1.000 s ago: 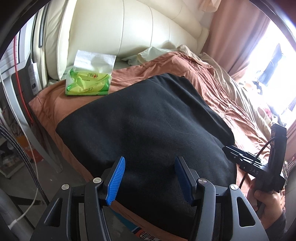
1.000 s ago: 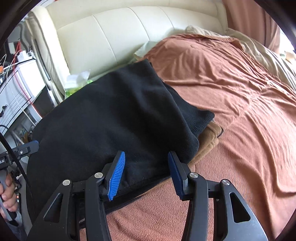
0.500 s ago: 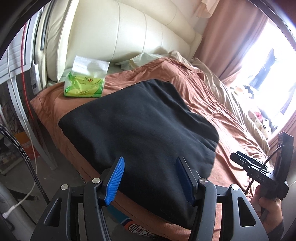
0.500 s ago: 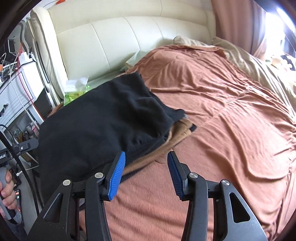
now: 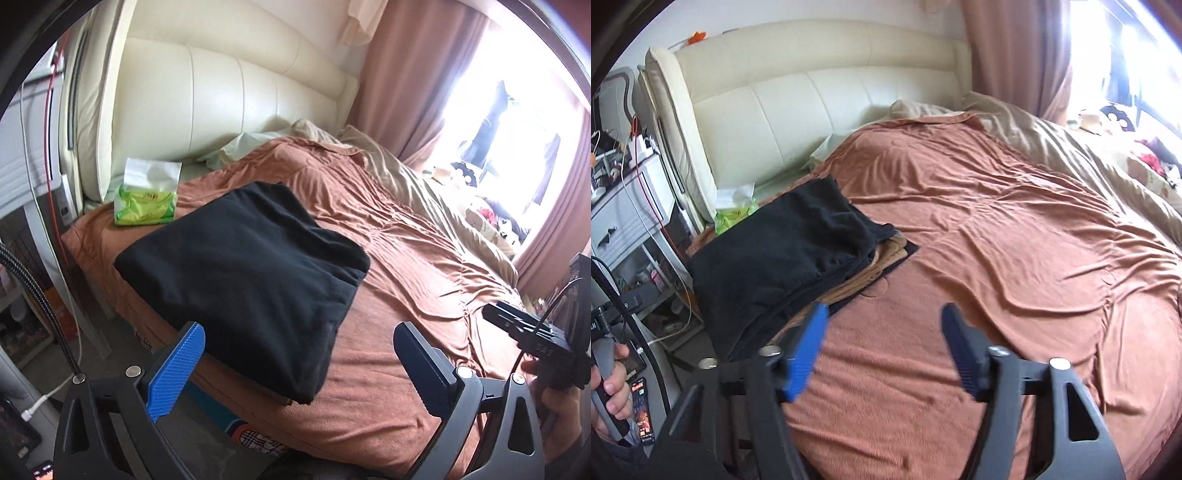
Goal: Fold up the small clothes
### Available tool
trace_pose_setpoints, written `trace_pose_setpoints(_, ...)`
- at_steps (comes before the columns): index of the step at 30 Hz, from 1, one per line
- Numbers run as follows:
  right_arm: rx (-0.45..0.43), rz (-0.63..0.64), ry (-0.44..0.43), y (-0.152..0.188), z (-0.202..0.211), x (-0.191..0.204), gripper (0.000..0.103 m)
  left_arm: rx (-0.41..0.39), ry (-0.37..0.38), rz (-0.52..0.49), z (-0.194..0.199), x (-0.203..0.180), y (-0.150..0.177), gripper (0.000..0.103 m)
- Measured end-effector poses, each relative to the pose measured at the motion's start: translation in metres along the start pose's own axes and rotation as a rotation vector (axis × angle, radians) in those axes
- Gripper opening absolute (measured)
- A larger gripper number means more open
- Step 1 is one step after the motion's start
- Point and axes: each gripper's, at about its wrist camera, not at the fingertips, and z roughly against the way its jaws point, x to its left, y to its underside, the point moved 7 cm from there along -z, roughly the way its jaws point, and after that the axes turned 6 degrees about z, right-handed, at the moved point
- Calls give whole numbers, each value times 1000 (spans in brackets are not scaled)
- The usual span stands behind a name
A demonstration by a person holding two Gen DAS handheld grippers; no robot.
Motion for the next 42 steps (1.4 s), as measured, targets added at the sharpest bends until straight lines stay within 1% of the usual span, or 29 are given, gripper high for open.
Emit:
trace_pose_setpoints(1, -17, -11, 15, 4, 13, -1, 85, -2, 3, -12, 5, -5, 2, 103)
trace_pose_setpoints(3, -39, -33, 23, 12, 35, 0, 86, -3, 18, -30, 16, -13, 7, 103)
trace_pose_setpoints(5, -46, -49, 25, 24, 55, 3, 92, -2, 32, -48, 27, -21, 13, 103)
trace_pose_setpoints(7, -55, -54, 44, 35, 75, 6, 103, -7, 44, -68, 39, -27, 19, 103)
trace_pose_setpoints(13, -109, -89, 86, 65, 132, 9, 103, -22, 70, -93, 73, -43, 38, 103)
trace_pose_setpoints(15, -120, -99, 86, 72, 144, 9, 103, -26, 73, -109, 81, -48, 43, 103)
trace_pose_setpoints(22, -117, -122, 130, 104, 188, 10, 103, -54, 91, -153, 115, -66, 58, 103)
trace_pose_setpoints(26, -141, -149, 135, 118, 216, 13, 103, -64, 104, -174, 133, -77, 68, 103)
trace_pose_setpoints(30, -162, -172, 151, 140, 247, 17, 103, -56, 103, -212, 148, -85, 85, 103)
trace_pose_setpoints(36, -175, -202, 178, 182, 287, 29, 103, -68, 118, -246, 166, -95, 111, 103)
trace_pose_setpoints(42, -189, -214, 220, 216, 314, 40, 103, -81, 141, -294, 183, -109, 135, 103)
